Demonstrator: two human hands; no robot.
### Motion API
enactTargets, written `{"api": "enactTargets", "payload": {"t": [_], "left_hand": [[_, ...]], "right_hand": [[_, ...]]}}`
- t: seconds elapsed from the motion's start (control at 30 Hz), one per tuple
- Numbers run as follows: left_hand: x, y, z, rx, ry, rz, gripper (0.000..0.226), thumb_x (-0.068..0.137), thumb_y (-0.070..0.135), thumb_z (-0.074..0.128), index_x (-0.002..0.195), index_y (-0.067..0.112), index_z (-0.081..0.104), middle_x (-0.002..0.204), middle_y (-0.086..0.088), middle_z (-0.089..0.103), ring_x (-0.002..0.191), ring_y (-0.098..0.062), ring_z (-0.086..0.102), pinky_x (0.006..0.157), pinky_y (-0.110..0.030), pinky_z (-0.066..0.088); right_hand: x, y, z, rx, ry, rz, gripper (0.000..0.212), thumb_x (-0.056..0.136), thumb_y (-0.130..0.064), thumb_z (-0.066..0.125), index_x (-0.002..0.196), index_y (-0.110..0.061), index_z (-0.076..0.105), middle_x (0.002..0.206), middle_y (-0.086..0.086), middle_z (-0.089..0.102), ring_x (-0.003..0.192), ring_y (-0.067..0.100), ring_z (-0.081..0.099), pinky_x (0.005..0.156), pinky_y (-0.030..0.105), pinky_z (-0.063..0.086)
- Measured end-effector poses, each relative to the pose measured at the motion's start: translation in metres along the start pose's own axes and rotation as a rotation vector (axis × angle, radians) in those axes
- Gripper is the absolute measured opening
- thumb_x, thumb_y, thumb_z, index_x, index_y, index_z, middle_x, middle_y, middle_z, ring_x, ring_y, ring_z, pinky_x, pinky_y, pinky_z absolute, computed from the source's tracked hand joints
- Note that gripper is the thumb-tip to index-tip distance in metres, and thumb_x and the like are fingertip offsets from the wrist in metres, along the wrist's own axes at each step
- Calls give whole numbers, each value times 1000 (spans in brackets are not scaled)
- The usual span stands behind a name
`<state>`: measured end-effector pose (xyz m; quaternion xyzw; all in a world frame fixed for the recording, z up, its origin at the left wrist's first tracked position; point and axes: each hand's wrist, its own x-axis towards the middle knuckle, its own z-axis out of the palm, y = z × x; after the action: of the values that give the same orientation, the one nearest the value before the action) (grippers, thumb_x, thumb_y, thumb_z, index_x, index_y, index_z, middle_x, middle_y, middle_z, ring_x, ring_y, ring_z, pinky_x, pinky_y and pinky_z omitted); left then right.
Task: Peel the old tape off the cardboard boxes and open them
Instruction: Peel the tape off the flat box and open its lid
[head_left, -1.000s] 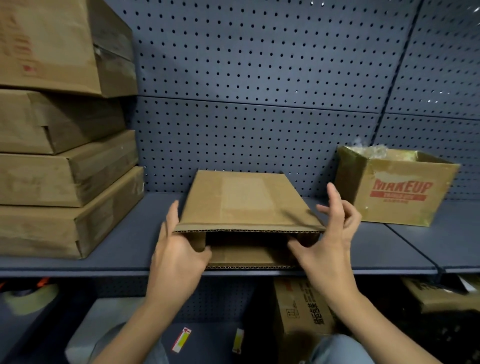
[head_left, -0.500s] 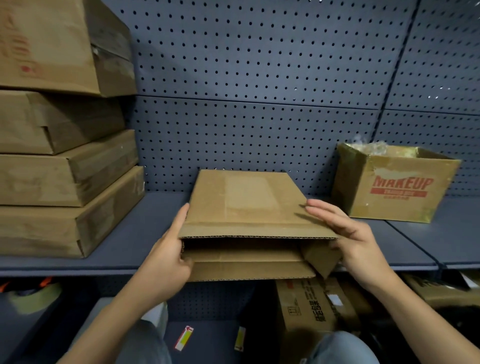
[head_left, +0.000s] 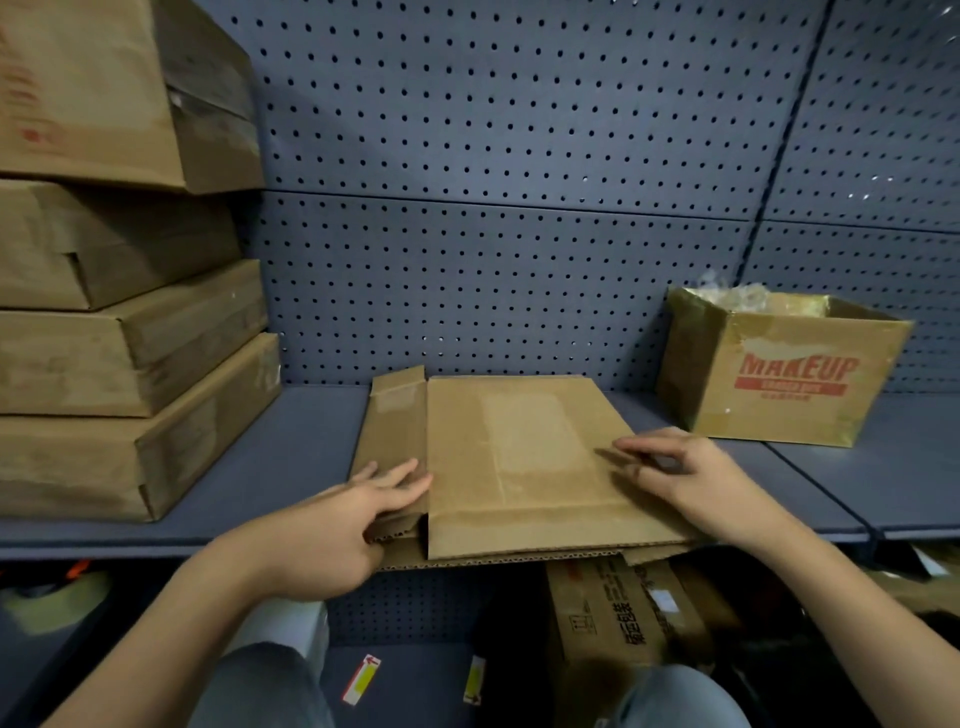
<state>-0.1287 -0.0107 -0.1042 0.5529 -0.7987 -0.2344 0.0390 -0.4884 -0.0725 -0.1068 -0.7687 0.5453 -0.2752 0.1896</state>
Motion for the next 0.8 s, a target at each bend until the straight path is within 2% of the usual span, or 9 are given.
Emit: {"api": "enactTargets", "payload": {"t": [0.1,0.2,0.3,0.37,0.5,0.57,0.67,0.73,0.8], "left_hand": [[-1,3,-7,-17,-86,-27,83,87,17,48,154,48,11,159,30,-9,149,-7,-16,124,-39,-1],[-3,8,-14,-26,-143,-29,80,76,39,42,152,50,20,159,30,-3,150,-7,-13,123,-39,-2],[3,13,-20,-105,-20,-52,59,82,57,36,134,40,58,149,33,29,142,1,22,120,-33,15],[16,11,-20,-143,143,-63,59,88,72,43,105,25,75,119,29,54,117,4,49,109,-32,35],[43,-1,-10,-88,340,-66,12,92,42,64,99,38,72,100,13,60,100,-4,56,99,-32,44],[48,-8,-8,-129,417,-144,36,87,41,71,122,33,66,108,8,59,106,-10,53,100,-33,43],[53,-20,-10,-132,398,-361,99,70,69,71,152,26,37,150,-6,38,138,-31,33,114,-46,31],[56,-28,-14,-131,321,-419,135,46,93,61,157,25,22,158,-8,31,144,-35,26,117,-51,26],[58,-29,-17,-162,268,-398,147,33,99,56,156,27,23,157,-6,35,145,-35,26,118,-53,23]], "right_hand": [[7,0,10,-209,-141,36,37,98,-37,58,135,-37,59,144,-7,45,134,17,40,117,36,28],[12,-7,15,-317,-151,64,36,99,-43,51,135,-43,55,144,-8,44,136,23,36,115,46,28],[20,-14,17,-470,-156,64,39,99,-51,45,137,-46,49,131,-5,44,129,24,37,109,45,29],[29,-12,19,-474,-149,57,36,99,-51,47,134,-45,52,122,-3,44,124,25,39,106,44,31],[49,4,26,-242,-30,100,12,89,-39,69,95,-49,66,116,1,59,114,26,48,105,42,39],[56,14,26,-238,-4,228,24,81,-54,72,102,-47,63,123,6,59,121,30,43,104,43,38],[62,15,22,-201,-51,324,76,75,-61,74,139,-28,50,140,8,54,134,33,42,108,46,41],[65,14,21,-147,-44,339,78,77,-55,77,143,-24,48,144,7,53,134,30,46,107,43,43],[65,13,22,-90,-41,342,70,79,-48,78,139,-25,51,143,8,53,131,29,49,104,39,44]]}}
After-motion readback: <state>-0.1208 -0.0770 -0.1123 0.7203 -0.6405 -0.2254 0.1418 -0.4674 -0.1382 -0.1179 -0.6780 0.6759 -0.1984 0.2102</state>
